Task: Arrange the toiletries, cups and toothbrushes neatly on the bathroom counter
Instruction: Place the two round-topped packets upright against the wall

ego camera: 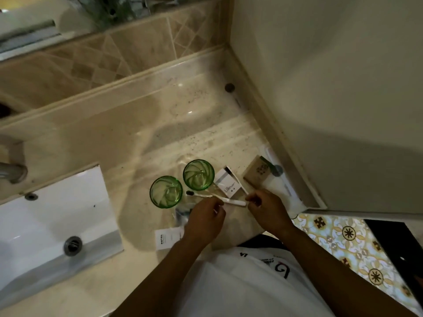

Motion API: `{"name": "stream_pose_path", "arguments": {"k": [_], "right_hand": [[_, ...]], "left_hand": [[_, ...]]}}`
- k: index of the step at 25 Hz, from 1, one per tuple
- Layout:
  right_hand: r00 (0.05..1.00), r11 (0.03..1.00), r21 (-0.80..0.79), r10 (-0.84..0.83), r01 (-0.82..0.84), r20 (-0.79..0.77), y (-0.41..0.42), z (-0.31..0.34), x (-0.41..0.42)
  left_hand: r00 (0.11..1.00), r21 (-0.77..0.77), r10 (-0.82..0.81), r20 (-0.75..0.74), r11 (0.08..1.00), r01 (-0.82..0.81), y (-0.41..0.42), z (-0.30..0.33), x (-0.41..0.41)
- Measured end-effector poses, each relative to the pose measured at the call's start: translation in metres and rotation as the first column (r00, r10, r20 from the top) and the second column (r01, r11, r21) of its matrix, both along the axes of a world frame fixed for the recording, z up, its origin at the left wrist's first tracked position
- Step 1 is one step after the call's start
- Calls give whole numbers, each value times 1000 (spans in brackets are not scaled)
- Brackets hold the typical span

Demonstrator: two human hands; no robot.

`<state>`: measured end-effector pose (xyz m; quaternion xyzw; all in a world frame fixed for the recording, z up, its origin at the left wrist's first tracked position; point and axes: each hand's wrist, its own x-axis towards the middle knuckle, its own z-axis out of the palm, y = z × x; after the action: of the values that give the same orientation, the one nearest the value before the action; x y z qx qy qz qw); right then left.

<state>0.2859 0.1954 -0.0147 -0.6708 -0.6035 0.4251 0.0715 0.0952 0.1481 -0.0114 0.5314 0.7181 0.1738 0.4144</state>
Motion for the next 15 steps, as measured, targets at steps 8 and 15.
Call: {"name": "stream_pose_path", "arguments": {"k": [8,15], "right_hand": [[948,972,235,-67,-9,312,2,-10,24],[929,997,59,-69,51,364,7,-17,48]], "left_hand": [[991,-91,30,127,996,-18,-5,-5,13],[500,-638,574,648,768,-57,62,10,87]]}}
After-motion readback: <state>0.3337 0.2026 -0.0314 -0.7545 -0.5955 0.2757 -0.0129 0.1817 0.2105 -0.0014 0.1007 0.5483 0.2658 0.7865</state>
